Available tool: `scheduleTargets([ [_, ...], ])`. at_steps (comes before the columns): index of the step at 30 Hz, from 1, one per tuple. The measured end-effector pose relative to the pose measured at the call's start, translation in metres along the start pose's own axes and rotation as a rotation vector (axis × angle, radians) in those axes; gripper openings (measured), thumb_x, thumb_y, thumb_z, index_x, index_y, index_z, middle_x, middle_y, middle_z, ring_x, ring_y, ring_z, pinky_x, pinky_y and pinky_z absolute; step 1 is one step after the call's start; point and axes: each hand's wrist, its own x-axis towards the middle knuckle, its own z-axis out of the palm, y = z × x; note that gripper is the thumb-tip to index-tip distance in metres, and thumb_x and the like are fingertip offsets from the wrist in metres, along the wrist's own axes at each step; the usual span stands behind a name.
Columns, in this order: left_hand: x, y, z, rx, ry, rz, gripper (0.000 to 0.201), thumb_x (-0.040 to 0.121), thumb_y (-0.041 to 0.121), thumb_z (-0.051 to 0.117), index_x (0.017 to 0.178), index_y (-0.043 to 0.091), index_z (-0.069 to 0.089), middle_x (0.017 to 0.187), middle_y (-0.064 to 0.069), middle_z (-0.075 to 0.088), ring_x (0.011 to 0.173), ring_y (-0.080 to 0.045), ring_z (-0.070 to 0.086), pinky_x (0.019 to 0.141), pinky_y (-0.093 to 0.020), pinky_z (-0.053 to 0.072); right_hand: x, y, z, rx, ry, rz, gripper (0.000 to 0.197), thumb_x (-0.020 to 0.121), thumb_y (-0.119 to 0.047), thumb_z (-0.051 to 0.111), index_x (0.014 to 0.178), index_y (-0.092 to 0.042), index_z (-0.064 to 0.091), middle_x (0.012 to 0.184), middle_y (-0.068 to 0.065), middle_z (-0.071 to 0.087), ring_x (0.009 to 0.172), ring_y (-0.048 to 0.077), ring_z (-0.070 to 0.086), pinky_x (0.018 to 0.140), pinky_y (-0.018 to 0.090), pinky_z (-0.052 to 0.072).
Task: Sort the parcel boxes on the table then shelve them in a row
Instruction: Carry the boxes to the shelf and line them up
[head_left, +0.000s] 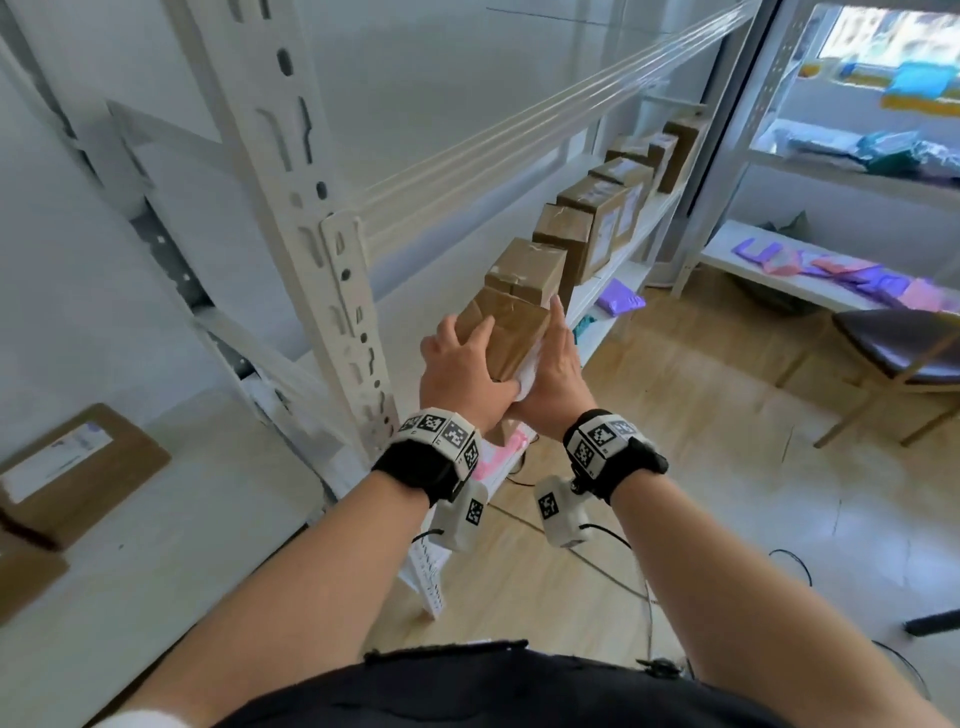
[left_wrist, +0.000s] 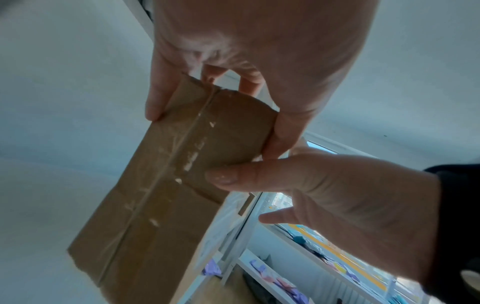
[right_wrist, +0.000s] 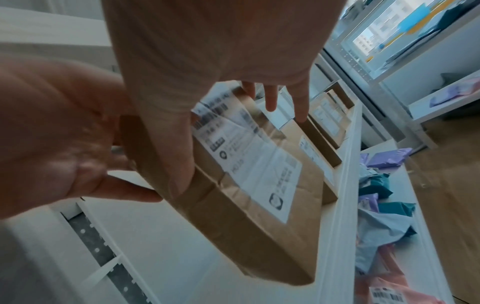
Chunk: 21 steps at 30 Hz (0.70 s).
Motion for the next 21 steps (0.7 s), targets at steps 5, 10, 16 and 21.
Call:
scheduleTargets([
  [5, 0.042, 0.004, 0.019, 0.036, 0.054, -0.116, 0.079, 0.076, 0.036, 0.074, 0.147, 0.027, 0.041, 0.153, -0.007, 0.024, 0.133, -0.030, 0.026, 0.095, -0.042, 0.051, 0.051, 0.020, 0.005, -0.015, -0.088, -0.103, 0.136, 0.055, -0.033, 0.095, 0.156, -0.030, 0.004, 0.155, 0.005, 0.020, 0.142, 0.026, 0.030, 0.115, 0.046, 0.034],
  [10, 0.072, -0.004, 0.032, 0.085, 0.120, -0.240, 0.077, 0.077, 0.034, 0.075, 0.146, 0.029, 0.041, 0.156, -0.008, 0.020, 0.134, -0.031, 0.024, 0.096, -0.040, 0.048, 0.093, 0.031, 0.026, -0.019, -0.185, -0.191, 0.113, 0.068, -0.026, 0.087, 0.155, -0.032, 0.016, 0.159, 0.004, 0.013, 0.134, 0.027, 0.043, 0.102, 0.038, 0.046],
  [16, 0.104, -0.025, 0.054, 0.002, 0.082, -0.289, 0.048, 0.095, 0.012, 0.058, 0.142, 0.021, 0.051, 0.163, -0.009, 0.015, 0.150, -0.034, 0.007, 0.120, -0.040, 0.017, 0.137, 0.039, 0.055, -0.138, -0.254, -0.172, 0.083, 0.086, -0.024, 0.073, 0.155, -0.028, 0.026, 0.165, 0.011, -0.001, 0.119, 0.034, 0.059, 0.088, 0.040, 0.053],
  [21, 0.103, -0.039, 0.073, -0.027, 0.011, -0.311, 0.049, 0.094, 0.008, 0.054, 0.142, 0.018, 0.051, 0.160, -0.012, 0.026, 0.148, -0.032, 0.018, 0.120, -0.045, 0.023, 0.141, 0.055, 0.067, -0.244, -0.313, -0.083, 0.078, 0.088, -0.016, 0.068, 0.153, -0.026, 0.026, 0.164, 0.014, 0.005, 0.132, 0.035, 0.048, 0.091, 0.041, 0.051],
])
